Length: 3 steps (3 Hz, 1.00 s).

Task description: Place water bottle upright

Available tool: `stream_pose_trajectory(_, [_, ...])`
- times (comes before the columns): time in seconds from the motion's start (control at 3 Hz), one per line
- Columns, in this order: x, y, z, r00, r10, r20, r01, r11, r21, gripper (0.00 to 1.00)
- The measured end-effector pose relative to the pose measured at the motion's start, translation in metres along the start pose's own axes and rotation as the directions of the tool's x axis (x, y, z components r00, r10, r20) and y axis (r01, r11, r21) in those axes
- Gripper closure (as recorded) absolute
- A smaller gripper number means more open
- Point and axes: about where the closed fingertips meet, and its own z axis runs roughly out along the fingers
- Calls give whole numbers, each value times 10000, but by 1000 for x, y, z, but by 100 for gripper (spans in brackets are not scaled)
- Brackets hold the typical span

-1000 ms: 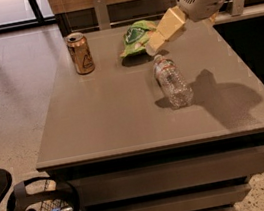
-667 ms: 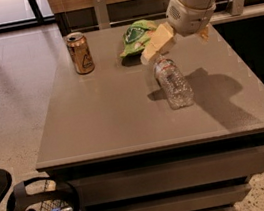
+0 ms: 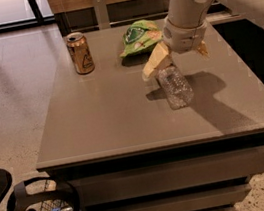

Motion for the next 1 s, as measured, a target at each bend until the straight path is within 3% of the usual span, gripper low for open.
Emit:
stream_pose_trajectory(0.33, [3,0,13,9989,-23,-472,34,9998,219,0])
stream_pose_trajectory(0.67, [0,7,28,9963,-266,-821,287,9993,245,15])
stream_pose_trajectory(1.0, [-1,7,30,9965,-271,-786,290,9993,234,38])
